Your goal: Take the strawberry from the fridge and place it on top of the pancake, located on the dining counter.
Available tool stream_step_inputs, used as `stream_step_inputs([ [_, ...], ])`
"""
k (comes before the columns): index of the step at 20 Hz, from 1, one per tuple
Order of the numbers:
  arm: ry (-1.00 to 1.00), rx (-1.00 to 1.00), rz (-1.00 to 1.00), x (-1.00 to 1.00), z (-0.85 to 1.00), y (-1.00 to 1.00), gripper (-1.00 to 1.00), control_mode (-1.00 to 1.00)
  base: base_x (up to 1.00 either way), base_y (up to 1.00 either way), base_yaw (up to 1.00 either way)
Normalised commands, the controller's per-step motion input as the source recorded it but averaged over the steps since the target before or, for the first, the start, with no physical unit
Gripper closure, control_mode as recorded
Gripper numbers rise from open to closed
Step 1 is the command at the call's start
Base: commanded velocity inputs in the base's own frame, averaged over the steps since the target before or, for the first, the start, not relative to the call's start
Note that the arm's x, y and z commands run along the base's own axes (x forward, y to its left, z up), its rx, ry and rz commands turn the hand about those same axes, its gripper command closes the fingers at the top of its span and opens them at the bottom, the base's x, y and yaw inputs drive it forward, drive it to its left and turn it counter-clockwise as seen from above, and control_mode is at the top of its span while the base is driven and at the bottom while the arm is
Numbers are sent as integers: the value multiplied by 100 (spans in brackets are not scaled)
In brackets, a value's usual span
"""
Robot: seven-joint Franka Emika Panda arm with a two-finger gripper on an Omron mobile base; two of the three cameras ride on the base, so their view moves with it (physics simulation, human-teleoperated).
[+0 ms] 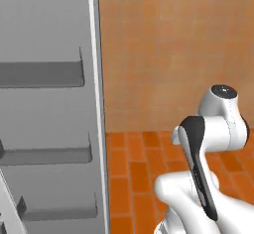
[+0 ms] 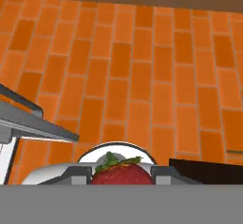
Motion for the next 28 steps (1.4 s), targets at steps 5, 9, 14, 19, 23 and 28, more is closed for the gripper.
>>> stream_step_inputs([
  [5, 0, 0, 0, 0, 0, 0, 100, 100, 56, -72, -54],
  [9, 0, 0, 0, 0, 0, 0, 100, 100, 94, -29, -25],
  [14, 0, 0, 0, 0, 0, 0, 100, 100, 99, 2, -6],
  [19, 0, 0, 0, 0, 0, 0, 100, 100, 100, 5, -7],
  [23, 0, 0, 0, 0, 0, 0, 100, 100, 100, 0, -22],
  [28, 0, 0, 0, 0, 0, 0, 100, 100, 98, -20, -52],
])
